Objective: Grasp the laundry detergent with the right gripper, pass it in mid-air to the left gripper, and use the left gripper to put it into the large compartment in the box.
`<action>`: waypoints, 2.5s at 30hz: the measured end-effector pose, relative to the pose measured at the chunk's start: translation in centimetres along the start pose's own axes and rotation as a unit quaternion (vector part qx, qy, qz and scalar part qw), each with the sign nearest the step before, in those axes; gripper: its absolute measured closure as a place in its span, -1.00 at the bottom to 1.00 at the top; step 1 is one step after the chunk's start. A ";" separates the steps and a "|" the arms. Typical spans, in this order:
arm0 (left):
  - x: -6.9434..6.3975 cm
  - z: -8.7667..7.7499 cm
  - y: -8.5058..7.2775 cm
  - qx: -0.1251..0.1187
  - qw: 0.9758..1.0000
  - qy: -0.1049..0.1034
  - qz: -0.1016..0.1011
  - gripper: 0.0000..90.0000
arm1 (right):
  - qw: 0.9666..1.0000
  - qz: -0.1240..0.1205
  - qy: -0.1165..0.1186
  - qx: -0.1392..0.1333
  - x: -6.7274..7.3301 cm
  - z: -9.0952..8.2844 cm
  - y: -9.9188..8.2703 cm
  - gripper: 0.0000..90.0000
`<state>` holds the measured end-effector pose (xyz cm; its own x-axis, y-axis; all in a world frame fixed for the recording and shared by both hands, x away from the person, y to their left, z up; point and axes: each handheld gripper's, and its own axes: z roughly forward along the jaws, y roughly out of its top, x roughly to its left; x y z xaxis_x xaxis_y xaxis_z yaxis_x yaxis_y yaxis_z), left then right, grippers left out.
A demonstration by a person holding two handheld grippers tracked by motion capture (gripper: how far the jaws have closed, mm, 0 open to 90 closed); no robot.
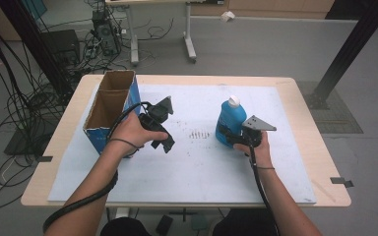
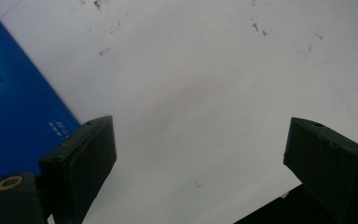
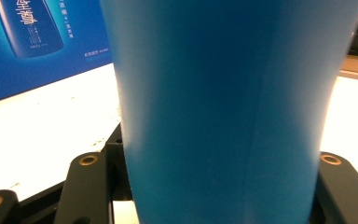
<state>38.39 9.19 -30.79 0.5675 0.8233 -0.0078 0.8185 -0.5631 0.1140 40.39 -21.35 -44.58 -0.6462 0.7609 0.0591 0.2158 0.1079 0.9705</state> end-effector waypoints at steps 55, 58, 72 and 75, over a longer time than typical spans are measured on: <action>-0.2 0.0 0.5 -0.005 1.000 -0.001 0.002 -0.79 | 1.000 -0.001 -0.002 -0.003 0.0 0.0 0.0 -0.07; -0.3 -0.2 0.3 -0.010 1.000 -0.005 0.004 -0.78 | 1.000 -0.002 -0.004 0.000 0.1 0.0 0.0 -0.07; -0.2 -0.1 0.0 -0.012 1.000 -0.004 0.002 -0.79 | 1.000 -0.001 -0.009 -0.003 0.2 -0.1 -0.1 -0.06; -0.1 -0.2 0.0 -0.013 1.000 -0.006 0.005 -0.79 | 1.000 -0.001 -0.010 -0.004 0.3 -0.1 -0.1 -0.06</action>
<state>38.30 9.09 -30.64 0.5762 0.8171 -0.0179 0.8106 -0.5686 0.1397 40.15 -21.20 -44.63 -0.6321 0.7731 0.0519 0.2083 0.1050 0.9724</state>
